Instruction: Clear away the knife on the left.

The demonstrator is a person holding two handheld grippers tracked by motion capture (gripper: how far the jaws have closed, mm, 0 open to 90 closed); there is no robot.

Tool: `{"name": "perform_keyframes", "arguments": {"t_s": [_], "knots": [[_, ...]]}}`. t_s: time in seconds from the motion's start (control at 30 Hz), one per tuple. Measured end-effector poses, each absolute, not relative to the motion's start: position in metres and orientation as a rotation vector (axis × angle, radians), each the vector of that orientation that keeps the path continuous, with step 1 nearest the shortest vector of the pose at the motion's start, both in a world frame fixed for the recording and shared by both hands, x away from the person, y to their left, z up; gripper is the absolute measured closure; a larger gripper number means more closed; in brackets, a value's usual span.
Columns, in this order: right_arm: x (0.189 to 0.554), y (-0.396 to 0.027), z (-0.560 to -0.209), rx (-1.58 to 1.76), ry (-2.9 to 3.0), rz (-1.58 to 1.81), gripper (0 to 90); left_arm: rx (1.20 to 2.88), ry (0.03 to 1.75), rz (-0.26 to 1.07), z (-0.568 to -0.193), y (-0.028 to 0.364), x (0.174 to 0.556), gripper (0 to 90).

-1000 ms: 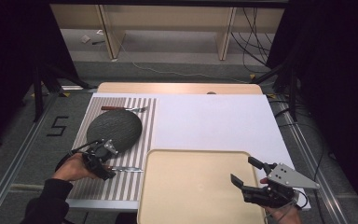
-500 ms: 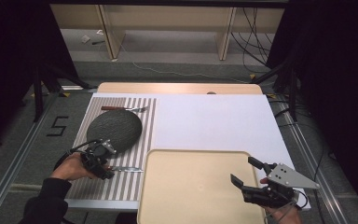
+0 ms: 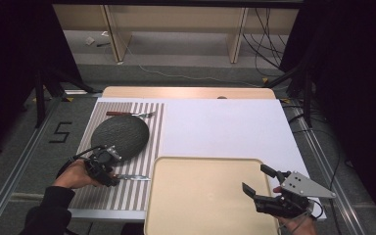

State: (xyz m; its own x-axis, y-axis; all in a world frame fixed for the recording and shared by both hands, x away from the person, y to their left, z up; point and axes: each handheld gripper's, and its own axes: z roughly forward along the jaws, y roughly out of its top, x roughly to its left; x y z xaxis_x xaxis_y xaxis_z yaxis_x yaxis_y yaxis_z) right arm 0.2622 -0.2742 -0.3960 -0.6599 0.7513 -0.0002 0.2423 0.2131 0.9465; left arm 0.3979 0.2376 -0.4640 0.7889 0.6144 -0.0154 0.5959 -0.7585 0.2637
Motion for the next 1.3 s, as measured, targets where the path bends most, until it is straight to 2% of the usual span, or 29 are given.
{"name": "perform_keyframes", "arguments": {"t_s": [0.07, 0.27, 0.37, 0.47, 0.5, 0.53, 0.57, 0.93, 1.3], "knots": [[0.262, -0.274, -0.396, 0.918, 2.028, 1.450, 19.6, 2.726, 0.940, 0.108, -0.464, 0.238, 0.398, 48.8], [0.262, -0.274, -0.396, 0.918, 2.028, 1.450, 19.7, 2.737, 0.919, 0.105, -0.463, 0.238, 0.397, 53.8], [0.262, -0.274, -0.396, 0.920, 2.027, 1.449, 19.7, 2.751, 0.890, 0.106, -0.462, 0.237, 0.395, 60.6], [0.262, -0.274, -0.396, 0.920, 2.027, 1.450, 19.7, 2.755, 0.877, 0.099, -0.462, 0.235, 0.394, 63.1], [0.262, -0.274, -0.396, 0.921, 2.027, 1.450, 19.7, 2.762, 0.868, 0.100, -0.462, 0.236, 0.394, 68.8], [0.262, -0.274, -0.396, 0.921, 2.027, 1.450, 19.7, 2.762, 0.865, 0.093, -0.461, 0.236, 0.394, 68.8], [0.262, -0.275, -0.396, 0.921, 2.026, 1.449, 19.7, 2.761, 0.870, 0.097, -0.461, 0.236, 0.394, 74.8], [0.263, -0.275, -0.396, 0.922, 2.025, 1.450, 19.7, 2.742, 0.929, 0.051, -0.460, 0.238, 0.397, 76.8], [0.263, -0.275, -0.396, 0.924, 2.025, 1.450, 19.7, 2.569, 1.019, -0.002, -0.447, 0.236, 0.397, 76.9]]}}
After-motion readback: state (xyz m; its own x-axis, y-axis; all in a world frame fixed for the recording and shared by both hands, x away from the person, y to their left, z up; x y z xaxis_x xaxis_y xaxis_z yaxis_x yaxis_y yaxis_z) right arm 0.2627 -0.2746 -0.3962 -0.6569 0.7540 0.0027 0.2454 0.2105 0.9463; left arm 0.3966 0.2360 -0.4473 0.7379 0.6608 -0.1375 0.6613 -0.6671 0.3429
